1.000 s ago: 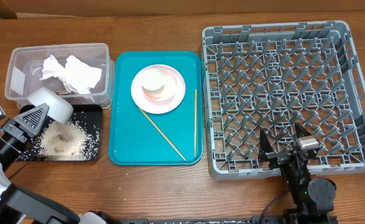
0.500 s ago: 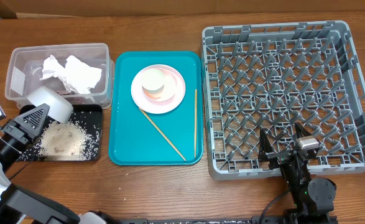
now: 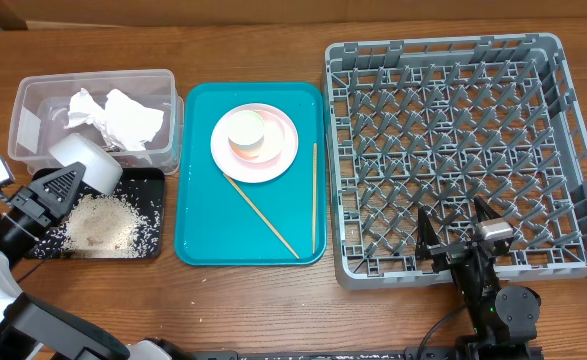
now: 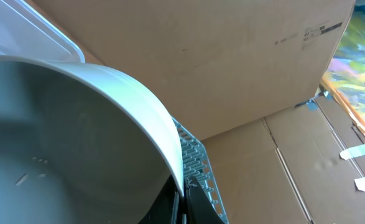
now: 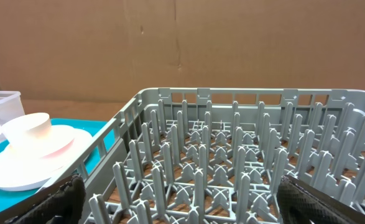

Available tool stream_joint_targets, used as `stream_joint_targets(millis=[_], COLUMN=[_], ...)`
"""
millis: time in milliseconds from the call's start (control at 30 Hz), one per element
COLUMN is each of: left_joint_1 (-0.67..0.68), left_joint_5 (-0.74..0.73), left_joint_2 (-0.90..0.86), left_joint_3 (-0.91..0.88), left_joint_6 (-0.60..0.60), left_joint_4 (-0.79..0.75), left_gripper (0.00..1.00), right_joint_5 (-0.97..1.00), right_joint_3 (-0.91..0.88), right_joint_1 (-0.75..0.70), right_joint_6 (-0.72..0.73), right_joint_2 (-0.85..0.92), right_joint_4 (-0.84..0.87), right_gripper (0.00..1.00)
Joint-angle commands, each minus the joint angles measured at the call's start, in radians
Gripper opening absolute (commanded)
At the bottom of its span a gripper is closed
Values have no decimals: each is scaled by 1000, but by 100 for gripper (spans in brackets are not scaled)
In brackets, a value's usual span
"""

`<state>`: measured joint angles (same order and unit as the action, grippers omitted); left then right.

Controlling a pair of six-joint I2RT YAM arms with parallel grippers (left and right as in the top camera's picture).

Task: Sort waste into correct bins and load items into the dishwasher
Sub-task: 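Tip the bowl over the black tray to dump the rice, then carry the empty bowl right and set it on the teal tray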

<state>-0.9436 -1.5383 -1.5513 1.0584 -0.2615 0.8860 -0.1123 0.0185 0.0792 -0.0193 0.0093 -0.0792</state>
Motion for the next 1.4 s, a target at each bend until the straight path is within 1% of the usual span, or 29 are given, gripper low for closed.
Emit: stream_joint_targets(millis=[0,200,267,333,533,700,867,1033,1133,1300,1367], left_joint_1=[4,11,11,11,77,165,252,343,403,509,560], left_joint_5=[-14,-42,5,57,68,89,253,439,526,615,673], left_joint_2=[16,16,15,15,15,15,16,16,16,16,16], left_joint_3=[-3,-3,-3,-3,-3,-2,0,0,0,0,0], left_joint_6=[7,-6,-10,34,43,115,178,180,180,182,210], left_joint_4=[-5,21,1,2,32,28,48,105,110,129,129], left_gripper=[4,4,4,4,4,4,4,4,4,4,4], right_joint_5=[6,6,6,6,6,6,6,6,6,6,6], right_joint_3=[-11,-11,-11,-11,-11,-11,-11,-11,-11,-11,-11], right_joint_1=[-3,-3,-3,-3,-3,-3,-3,-3,-3,-3,-3], right_joint_6=[0,0,0,0,0,0,0,0,0,0,0], right_joint_2=[-6,-6,-6,-6,-6,-6,-6,-6,-6,-6,-6], right_joint_4=[5,5,5,5,5,5,5,5,5,5,5], right_gripper=[100,100,100,100,100,100,100,100,100,100,100])
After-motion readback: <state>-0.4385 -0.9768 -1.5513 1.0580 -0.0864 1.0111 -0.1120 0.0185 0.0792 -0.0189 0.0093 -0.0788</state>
